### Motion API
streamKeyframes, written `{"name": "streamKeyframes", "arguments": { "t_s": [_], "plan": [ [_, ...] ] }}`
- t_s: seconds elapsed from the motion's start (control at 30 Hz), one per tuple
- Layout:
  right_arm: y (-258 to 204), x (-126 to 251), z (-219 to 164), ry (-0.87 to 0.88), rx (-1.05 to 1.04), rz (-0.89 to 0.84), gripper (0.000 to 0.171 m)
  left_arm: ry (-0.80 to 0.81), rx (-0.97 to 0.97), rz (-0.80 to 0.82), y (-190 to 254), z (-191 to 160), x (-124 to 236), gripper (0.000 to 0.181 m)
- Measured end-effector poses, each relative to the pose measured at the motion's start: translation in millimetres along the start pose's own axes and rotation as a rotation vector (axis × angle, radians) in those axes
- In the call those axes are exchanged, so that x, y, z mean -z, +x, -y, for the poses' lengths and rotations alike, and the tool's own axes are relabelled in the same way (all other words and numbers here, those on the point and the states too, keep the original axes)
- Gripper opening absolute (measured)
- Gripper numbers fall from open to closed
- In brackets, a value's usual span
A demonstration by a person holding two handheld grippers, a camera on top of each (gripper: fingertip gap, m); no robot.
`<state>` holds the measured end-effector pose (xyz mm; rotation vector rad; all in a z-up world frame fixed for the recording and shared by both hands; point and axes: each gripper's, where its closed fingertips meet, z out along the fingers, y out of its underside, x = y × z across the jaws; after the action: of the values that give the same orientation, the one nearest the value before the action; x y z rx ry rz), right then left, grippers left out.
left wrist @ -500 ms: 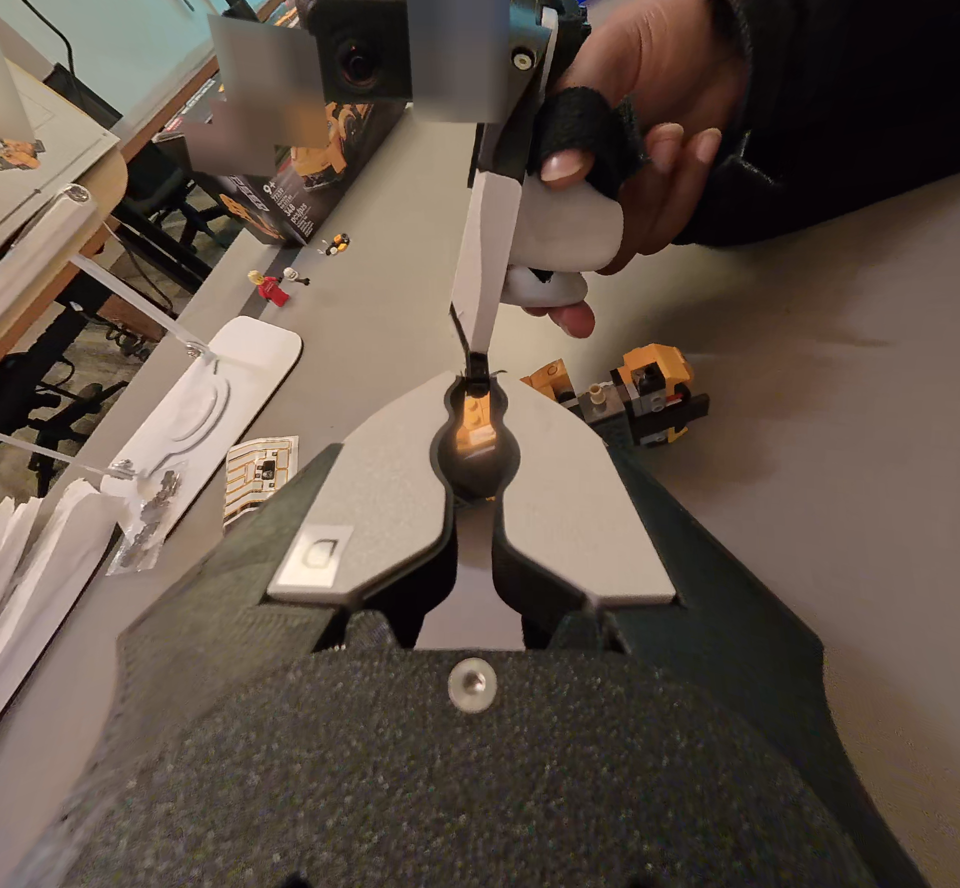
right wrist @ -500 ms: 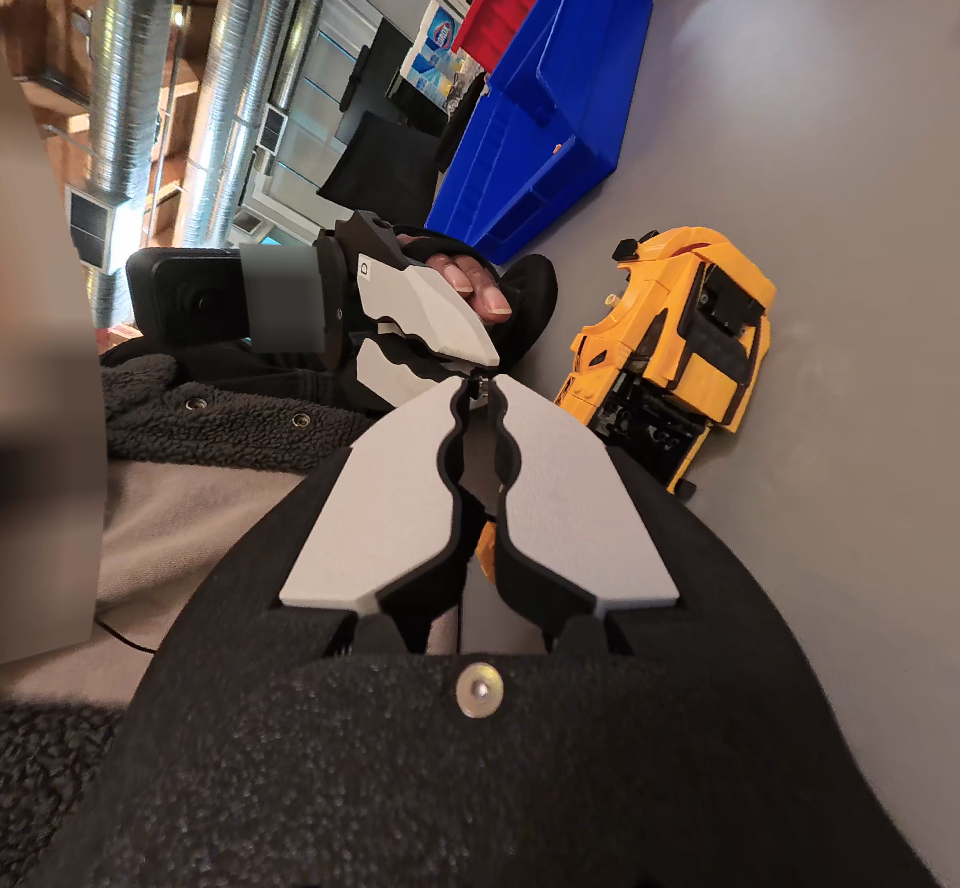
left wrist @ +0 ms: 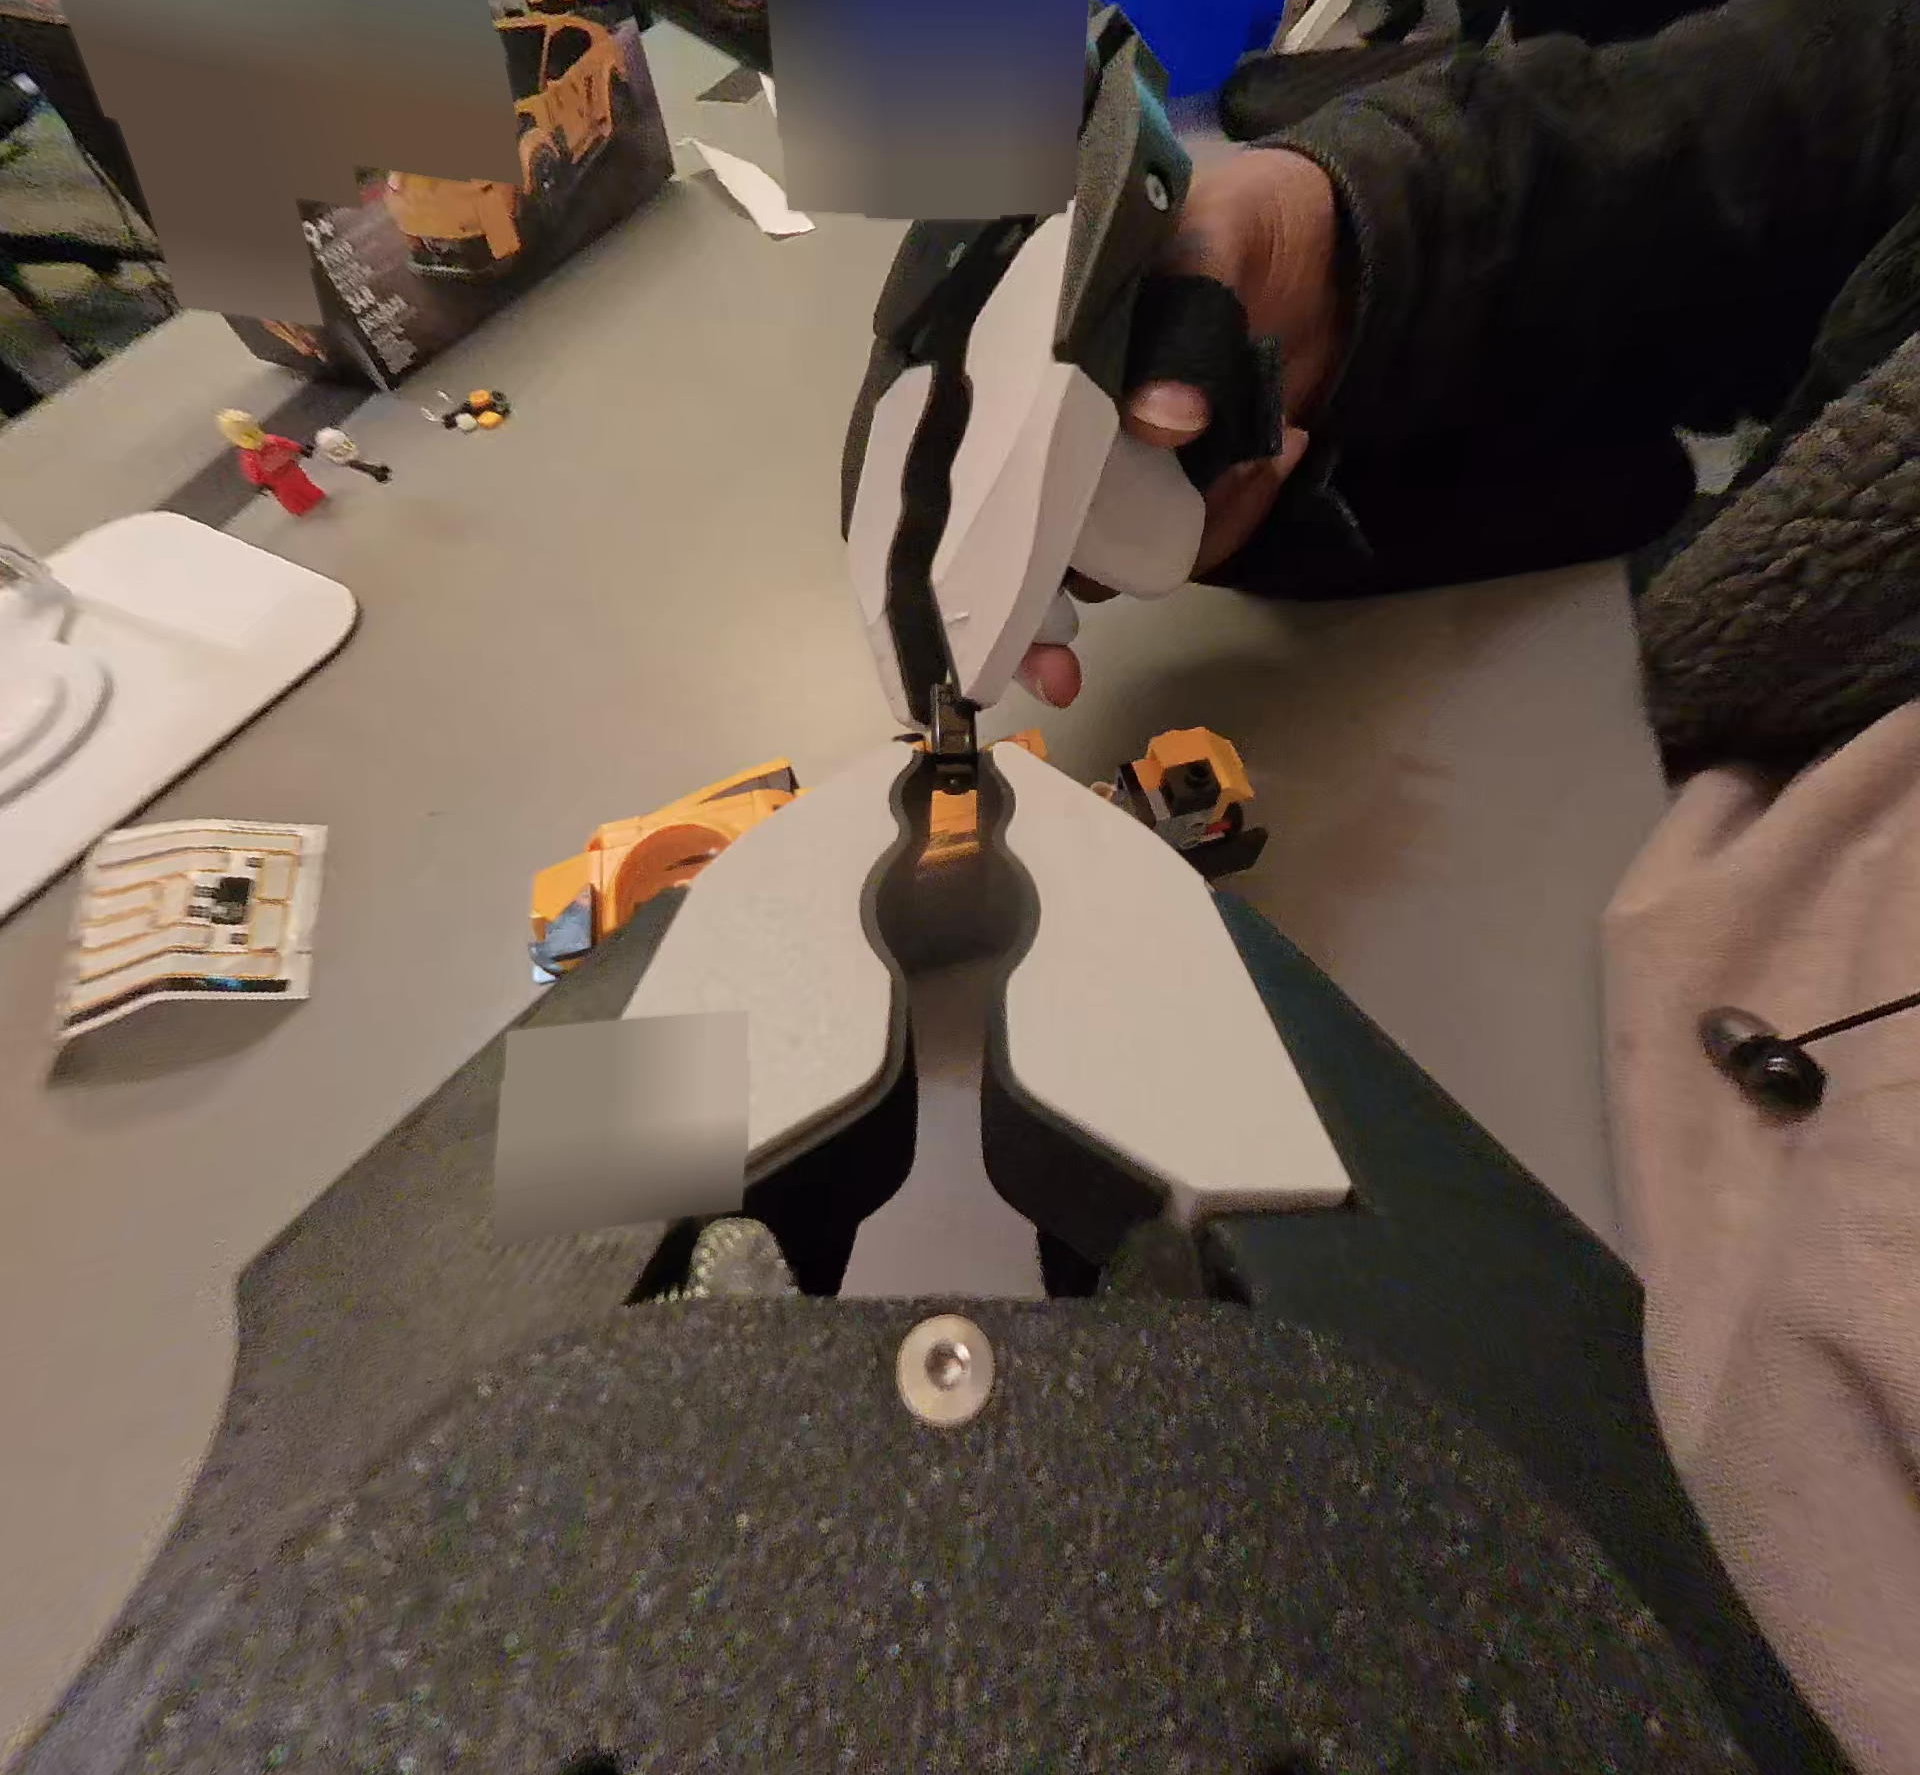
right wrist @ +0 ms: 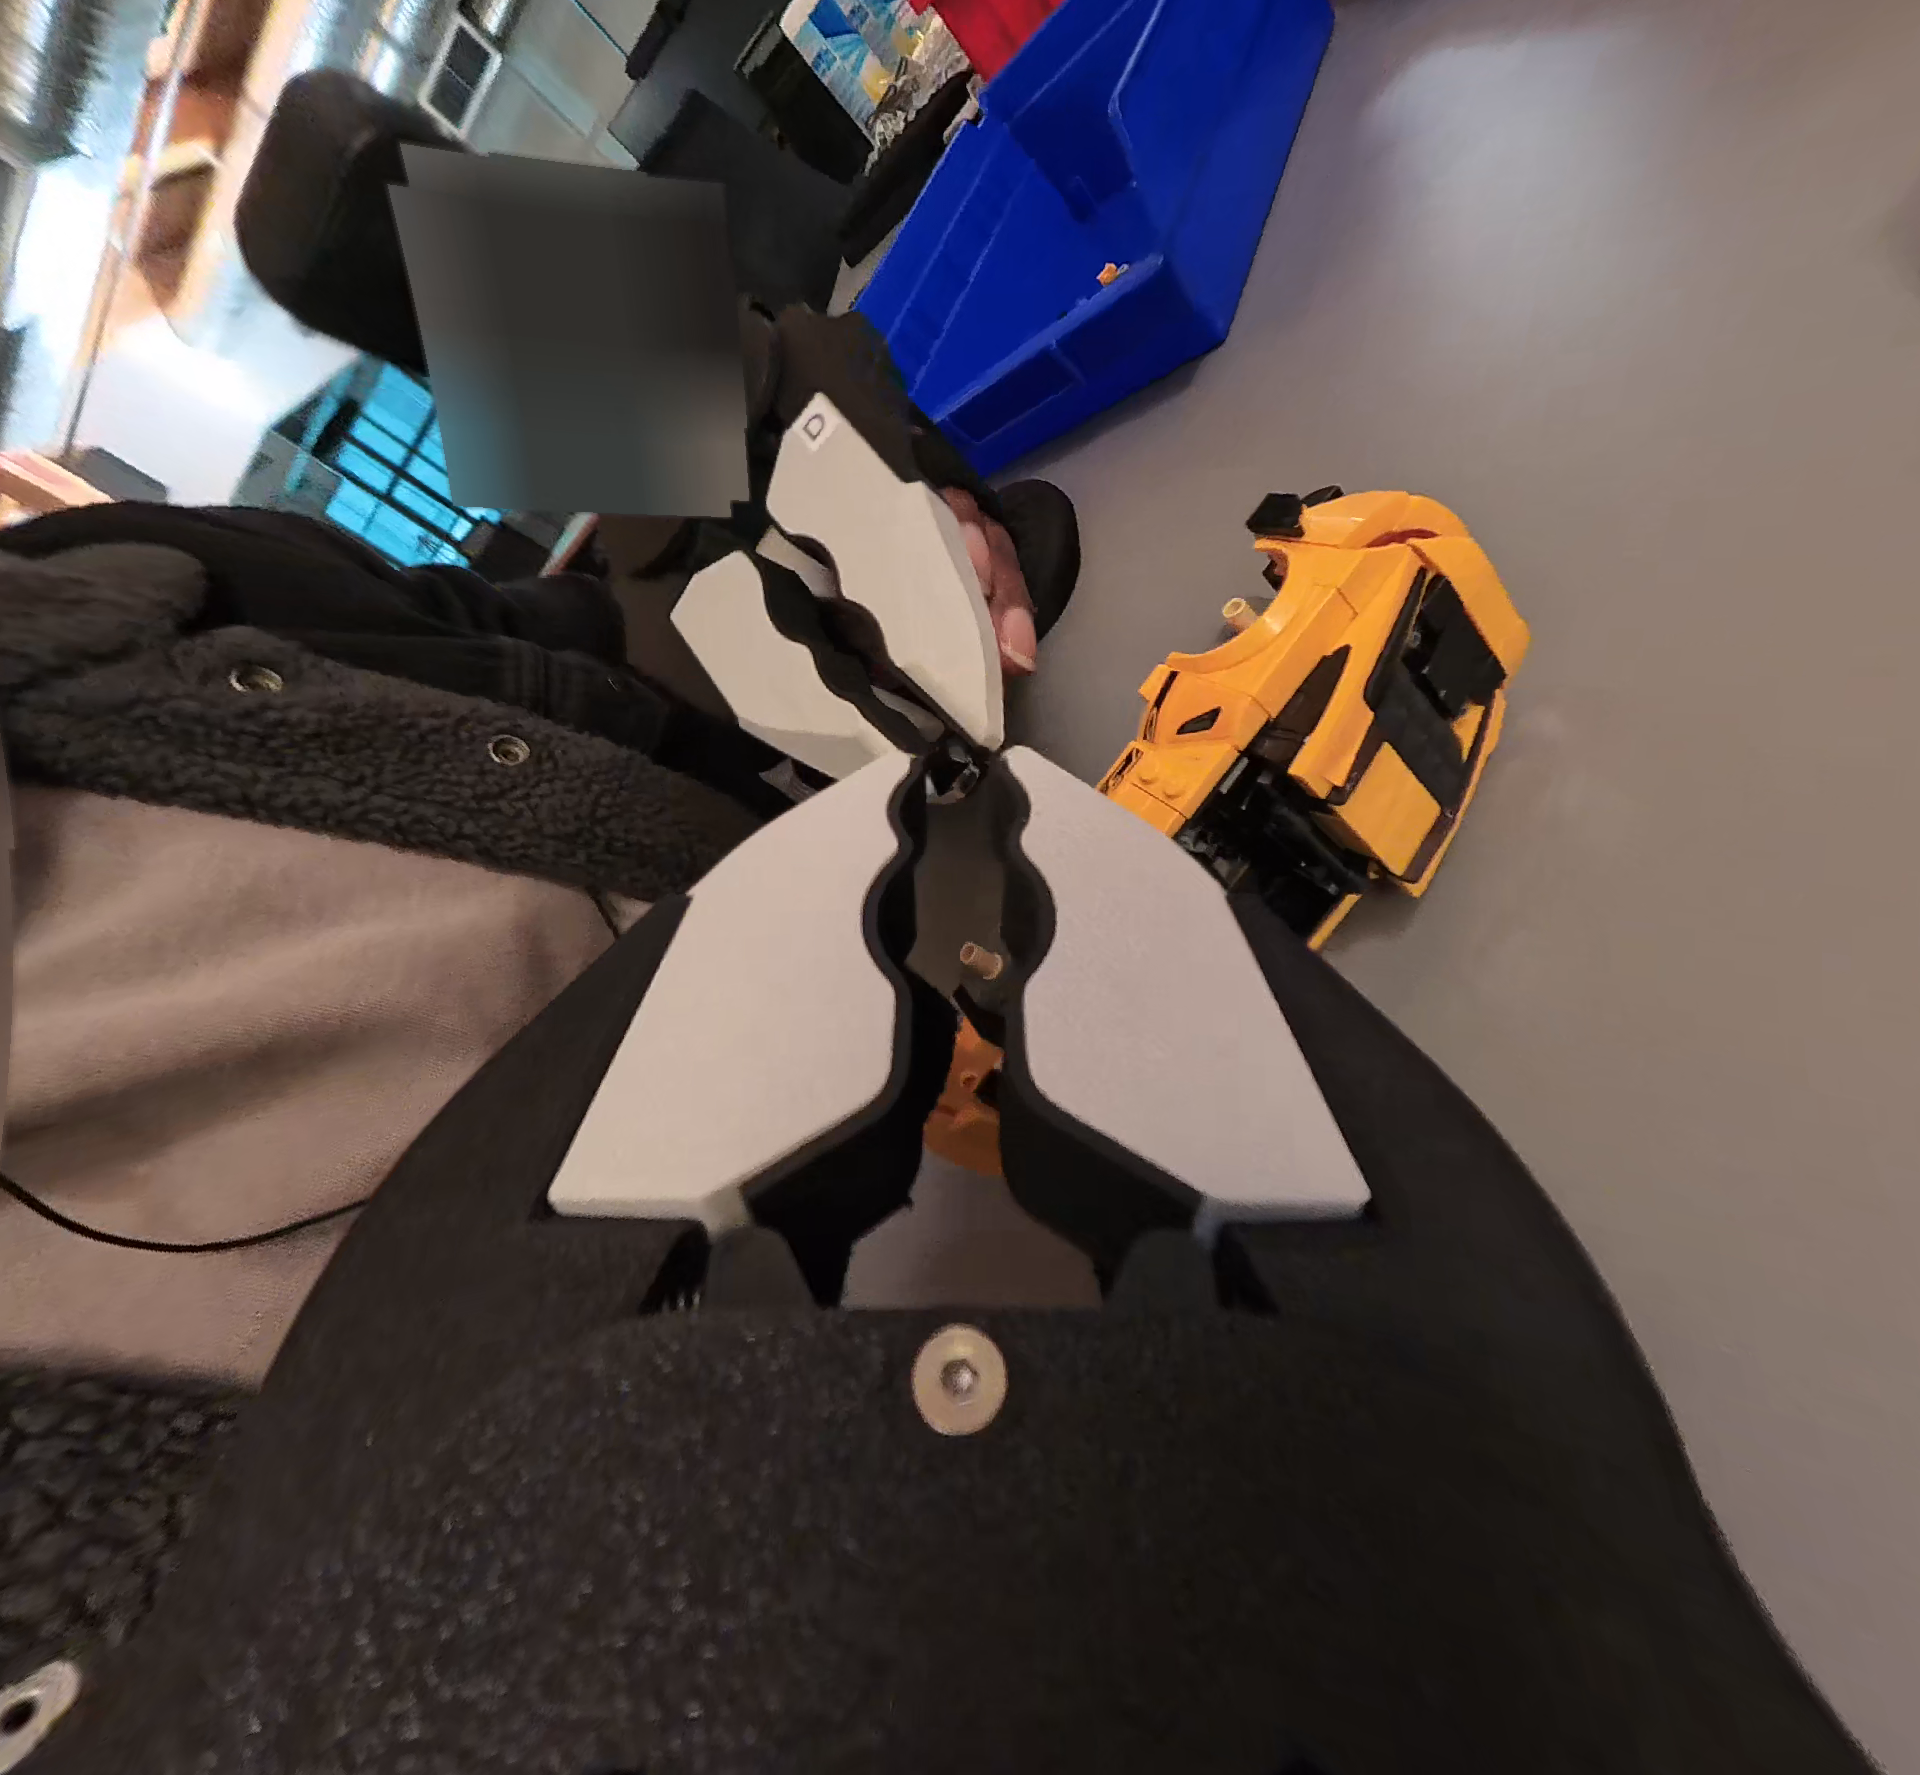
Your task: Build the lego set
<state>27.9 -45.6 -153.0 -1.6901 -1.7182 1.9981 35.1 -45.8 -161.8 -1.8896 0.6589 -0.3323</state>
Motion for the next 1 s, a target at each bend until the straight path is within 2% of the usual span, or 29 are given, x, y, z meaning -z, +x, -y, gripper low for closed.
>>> {"name": "streamKeyframes", "arguments": {
  "t_s": [0.2, 0.47, 0.87, 1.0],
  "plan": [
    [0, 3, 1, -0.001, 0.090, -0.027, 0.013, 0.014, 0.140, -0.087, 3, -2, 0, 0.007],
    [9, 13, 6, 0.015, 0.184, -0.097, 0.013, -0.040, 0.224, -0.122, 1, -14, 0, 0.007],
    [34, 25, 3, -0.019, 0.211, -0.234, 0.012, -0.117, 0.181, -0.122, 4, -28, 1, 0.008],
    [39, 18, -6, -0.073, 0.199, -0.270, 0.025, -0.127, 0.160, -0.109, 6, -30, 2, 0.008]
  ]
}}
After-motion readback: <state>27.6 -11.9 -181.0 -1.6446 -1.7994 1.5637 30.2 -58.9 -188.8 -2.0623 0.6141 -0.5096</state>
